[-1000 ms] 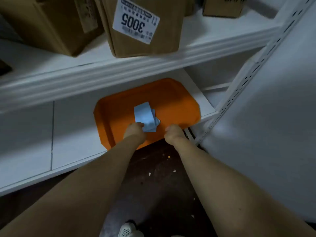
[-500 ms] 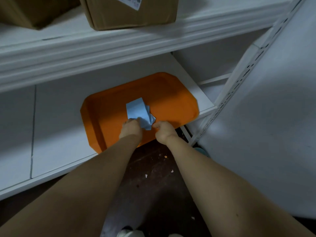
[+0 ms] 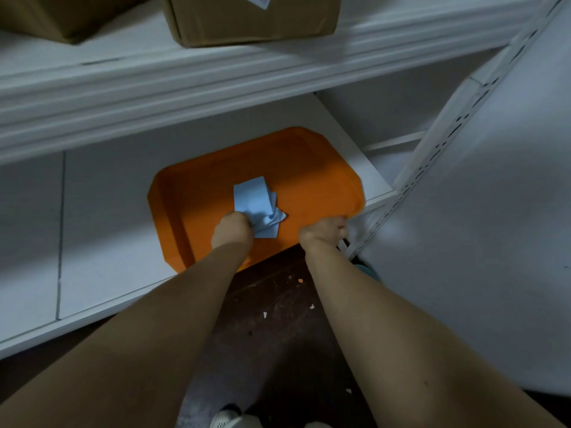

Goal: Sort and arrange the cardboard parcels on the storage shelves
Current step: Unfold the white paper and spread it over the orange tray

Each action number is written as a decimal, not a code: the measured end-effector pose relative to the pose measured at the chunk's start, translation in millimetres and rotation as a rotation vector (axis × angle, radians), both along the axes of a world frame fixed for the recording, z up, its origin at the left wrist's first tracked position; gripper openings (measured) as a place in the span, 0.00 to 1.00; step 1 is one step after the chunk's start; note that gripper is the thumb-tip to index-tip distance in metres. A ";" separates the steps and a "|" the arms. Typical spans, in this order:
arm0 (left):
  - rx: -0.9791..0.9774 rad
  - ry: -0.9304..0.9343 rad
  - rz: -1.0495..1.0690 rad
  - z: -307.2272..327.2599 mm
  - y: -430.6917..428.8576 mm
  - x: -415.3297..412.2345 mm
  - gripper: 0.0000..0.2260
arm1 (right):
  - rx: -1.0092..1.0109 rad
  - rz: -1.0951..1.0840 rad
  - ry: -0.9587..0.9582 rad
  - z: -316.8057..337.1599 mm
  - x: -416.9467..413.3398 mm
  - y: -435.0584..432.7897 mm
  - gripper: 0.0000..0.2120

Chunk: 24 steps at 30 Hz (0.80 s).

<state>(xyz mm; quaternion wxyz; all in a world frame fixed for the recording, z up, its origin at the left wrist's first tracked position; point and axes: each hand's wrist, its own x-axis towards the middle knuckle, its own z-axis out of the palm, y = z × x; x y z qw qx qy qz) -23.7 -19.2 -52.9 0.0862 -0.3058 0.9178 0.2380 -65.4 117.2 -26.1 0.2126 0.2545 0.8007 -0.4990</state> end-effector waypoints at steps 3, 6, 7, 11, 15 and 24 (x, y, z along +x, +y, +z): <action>0.050 0.016 0.049 6.5 0.7 6.5 0.11 | -0.398 -0.228 -0.140 -5.7 -0.9 -2.8 0.29; 0.055 0.062 0.109 10.4 2.9 14.0 0.10 | -0.483 -0.258 -0.197 -11.3 2.2 2.0 0.22; 0.052 0.081 0.125 13.6 3.2 16.2 0.09 | -0.496 -0.249 -0.216 -10.7 4.5 3.1 0.20; 0.103 0.104 0.206 29.0 2.4 24.5 0.10 | -0.551 -0.270 -0.293 -4.2 17.1 6.4 0.15; 0.165 0.079 0.293 52.2 12.0 36.9 0.11 | -0.521 -0.296 -0.319 6.6 31.2 21.4 0.18; 0.170 0.004 0.268 114.7 62.2 69.6 0.16 | -0.445 -0.279 -0.307 45.5 70.3 80.0 0.15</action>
